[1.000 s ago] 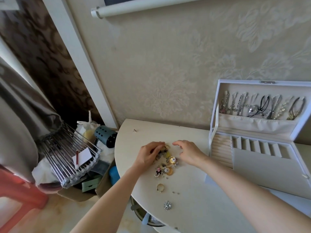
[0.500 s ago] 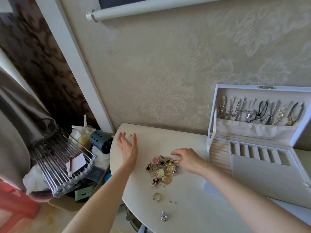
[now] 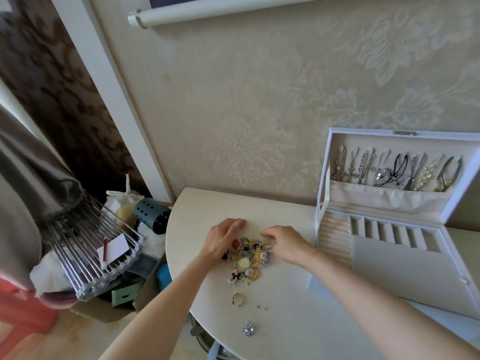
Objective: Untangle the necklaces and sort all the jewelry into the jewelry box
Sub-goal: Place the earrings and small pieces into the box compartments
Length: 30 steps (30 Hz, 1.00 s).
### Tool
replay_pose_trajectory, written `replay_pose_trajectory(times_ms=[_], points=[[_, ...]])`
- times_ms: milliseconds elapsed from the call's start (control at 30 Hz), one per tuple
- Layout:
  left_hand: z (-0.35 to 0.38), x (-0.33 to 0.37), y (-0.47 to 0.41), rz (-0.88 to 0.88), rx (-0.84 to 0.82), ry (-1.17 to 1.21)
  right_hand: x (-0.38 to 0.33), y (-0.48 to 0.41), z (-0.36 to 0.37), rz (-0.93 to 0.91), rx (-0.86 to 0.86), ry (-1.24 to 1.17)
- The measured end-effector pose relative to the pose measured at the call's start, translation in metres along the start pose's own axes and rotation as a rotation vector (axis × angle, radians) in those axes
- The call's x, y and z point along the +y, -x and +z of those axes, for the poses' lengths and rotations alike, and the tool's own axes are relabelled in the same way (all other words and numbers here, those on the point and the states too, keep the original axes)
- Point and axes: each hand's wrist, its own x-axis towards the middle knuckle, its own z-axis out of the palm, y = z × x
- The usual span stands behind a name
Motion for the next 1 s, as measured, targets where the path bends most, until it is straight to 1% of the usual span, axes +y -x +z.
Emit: replay_pose_trajectory(times_ms=[100, 233, 367, 467, 533, 600, 633, 700, 867, 900, 933, 1000], points=[[0.016, 0.011, 0.023, 0.072, -0.081, 0.018, -0.005, 0.003, -0.003, -0.005, -0.003, 0.028], [0.031, 0.02, 0.041, 0.07, -0.13, 0.046, -0.01, 0.01, -0.008, -0.001, -0.041, 0.071], [0.038, 0.028, 0.049, -0.005, -0.167, 0.123, -0.011, 0.018, -0.019, -0.006, -0.085, 0.142], [0.038, 0.034, 0.053, -0.071, -0.219, 0.295, -0.011, 0.028, -0.027, -0.005, -0.149, 0.155], [0.035, 0.039, 0.059, -0.072, -0.181, 0.422, -0.011, 0.033, -0.029, -0.008, -0.173, 0.179], [0.03, 0.038, 0.068, -0.045, -0.109, 0.439, -0.011, 0.036, -0.028, 0.001, -0.204, 0.188], [0.027, 0.036, 0.073, -0.043, -0.099, 0.41, -0.01, 0.036, -0.027, 0.001, -0.22, 0.196], [0.02, 0.027, 0.085, -0.044, -0.157, 0.318, -0.01, 0.037, -0.025, -0.002, -0.236, 0.209], [0.0, 0.014, 0.109, 0.04, -0.471, -0.031, -0.011, 0.038, -0.018, -0.051, -0.241, 0.274], [0.0, 0.015, 0.115, 0.064, -0.508, -0.115, -0.011, 0.039, -0.017, -0.056, -0.247, 0.285], [0.002, 0.017, 0.12, 0.084, -0.514, -0.2, -0.011, 0.039, -0.015, -0.061, -0.252, 0.301], [0.009, 0.019, 0.123, 0.114, -0.436, -0.324, -0.011, 0.039, -0.012, -0.073, -0.251, 0.331]])
